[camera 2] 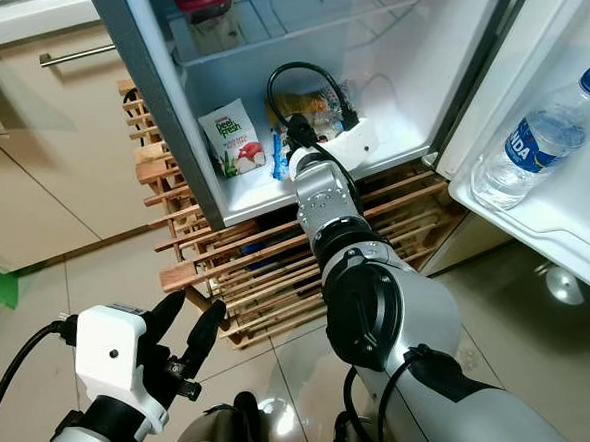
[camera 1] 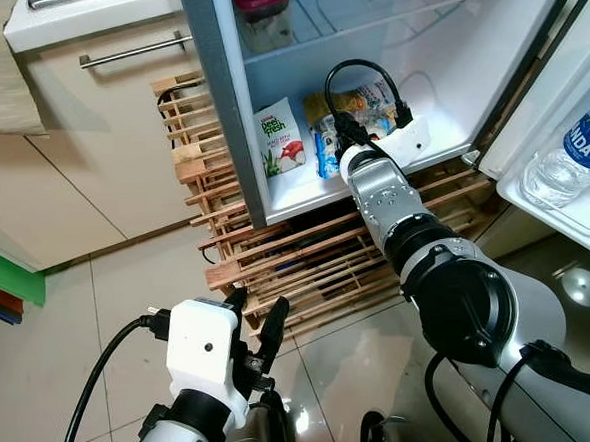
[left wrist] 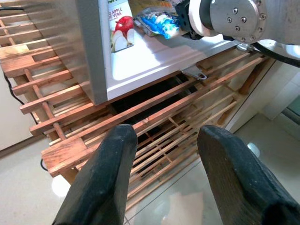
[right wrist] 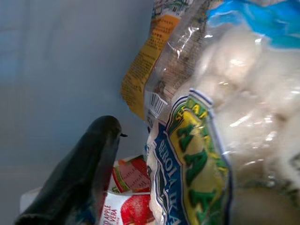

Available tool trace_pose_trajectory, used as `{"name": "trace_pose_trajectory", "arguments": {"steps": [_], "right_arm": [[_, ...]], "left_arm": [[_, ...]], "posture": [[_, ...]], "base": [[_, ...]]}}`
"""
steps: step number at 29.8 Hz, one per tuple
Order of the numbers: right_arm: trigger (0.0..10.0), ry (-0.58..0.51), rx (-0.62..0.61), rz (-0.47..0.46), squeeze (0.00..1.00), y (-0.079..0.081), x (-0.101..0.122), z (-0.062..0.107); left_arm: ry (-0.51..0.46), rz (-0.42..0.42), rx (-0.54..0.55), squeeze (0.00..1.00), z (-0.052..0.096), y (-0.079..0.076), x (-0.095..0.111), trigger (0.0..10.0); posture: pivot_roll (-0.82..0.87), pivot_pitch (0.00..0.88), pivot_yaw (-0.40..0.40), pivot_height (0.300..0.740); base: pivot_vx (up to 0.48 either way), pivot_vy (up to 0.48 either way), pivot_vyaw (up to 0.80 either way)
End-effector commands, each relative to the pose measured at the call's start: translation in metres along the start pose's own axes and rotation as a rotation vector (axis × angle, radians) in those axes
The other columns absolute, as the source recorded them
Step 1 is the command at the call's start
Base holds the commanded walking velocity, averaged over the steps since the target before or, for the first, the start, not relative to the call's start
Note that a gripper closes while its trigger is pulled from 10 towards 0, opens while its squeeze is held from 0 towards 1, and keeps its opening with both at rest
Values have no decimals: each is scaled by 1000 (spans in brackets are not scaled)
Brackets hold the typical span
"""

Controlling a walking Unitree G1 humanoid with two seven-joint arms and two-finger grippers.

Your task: Restocking fridge

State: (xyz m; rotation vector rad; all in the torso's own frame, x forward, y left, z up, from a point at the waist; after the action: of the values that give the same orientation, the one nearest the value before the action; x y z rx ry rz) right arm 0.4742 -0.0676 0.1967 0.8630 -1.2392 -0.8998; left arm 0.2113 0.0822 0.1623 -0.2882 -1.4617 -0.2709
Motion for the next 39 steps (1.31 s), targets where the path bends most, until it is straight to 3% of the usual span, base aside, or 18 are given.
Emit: {"name": "trace_pose_trajectory", "arguments": {"steps": [1, 6, 7, 8, 9, 10, 12, 14, 18, 21, 27, 28, 29, 38, 39], "right_arm": [[10000, 17, -29, 42, 1000, -8, -6, 1], [10000, 14, -88, 66, 1000, -15, -4, 1], [10000, 9, -75, 63, 1000, -9, -1, 0], [10000, -4, -47, 68, 592, 1, 3, -1], [10000, -47, 53, 72, 0, 30, 16, -2], [10000, -47, 53, 72, 0, 30, 16, -2], [10000, -84, 160, 97, 0, 60, 28, -1], [10000, -78, 164, 102, 0, 59, 25, -1], [10000, -27, 131, 150, 0, 42, 6, 0], [10000, -23, 120, 141, 0, 38, 5, 0], [10000, 27, 33, 18, 0, 8, -7, 0], [10000, 42, -6, 39, 0, -7, -14, 2], [10000, 47, -19, 46, 0, -12, -16, 3], [10000, 105, -79, 88, 0, -37, -37, 9], [9569, 110, -86, 96, 0, -39, -39, 9]], "left_arm": [[-3, 0, 10, 0, 3, 0, 2, 10000], [-1, 3, 10, 0, 3, -1, 1, 10000], [-2, 3, 11, 0, 3, -1, 1, 10000], [-3, 3, 11, 0, 3, -1, 1, 10000], [-5, 1, 12, 0, 3, -1, 1, 10000], [-5, 1, 12, 0, 3, -1, 1, 10000], [-7, -1, 15, 0, 2, 0, 1, 10000], [-9, -1, 16, 0, 1, 0, 1, 10000], [-14, 3, 15, 0, 0, -1, 1, 10000], [-15, 4, 15, 0, -1, -1, 2, 10000], [-8, 13, 16, 0, -1, -2, 0, 10000], [-9, 13, 16, 0, -1, -2, 0, 10000], [-9, 14, 17, 0, -1, -2, 0, 10000], [-2, 19, 15, 0, -1, -3, -2, 10000], [-1, 20, 15, 0, -1, -2, -2, 10000]], "posture": [[230, 303, 23, 736], [226, 296, 17, 736], [227, 295, 16, 736], [228, 293, 15, 736], [224, 295, 17, 736], [224, 295, 17, 736], [212, 294, 12, 736], [212, 294, 12, 736], [209, 283, 8, 736], [204, 287, 5, 736], [197, 296, 3, 736], [195, 298, 4, 736], [195, 298, 4, 736], [190, 308, 4, 736], [186, 308, 3, 736]], "base": [[0, 0, 0], [0, 0, 0], [0, 0, 0], [0, 0, 0], [0, 0, 0], [0, 0, 0], [0, 0, 0], [0, 0, 0], [0, 0, 0], [0, 0, 0], [0, 0, 0], [0, 0, 0], [0, 0, 0], [0, 0, 0], [0, 0, 0]]}}
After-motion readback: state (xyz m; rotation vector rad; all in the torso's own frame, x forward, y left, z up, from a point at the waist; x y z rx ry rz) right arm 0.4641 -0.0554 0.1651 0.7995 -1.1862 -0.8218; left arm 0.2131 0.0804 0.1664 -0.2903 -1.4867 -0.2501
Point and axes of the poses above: a point about 5 cm out from each wrist's last joint towards the gripper, its own z axis pointing back from the gripper into the wrist, its own x axis along the axis of the wrist's last joint, y = z × x, the point moved 6 cm from there along -z, pointing out of the wrist towards the gripper, and after that the axes turned 2 degrees about -z, right-handed, at the moved point
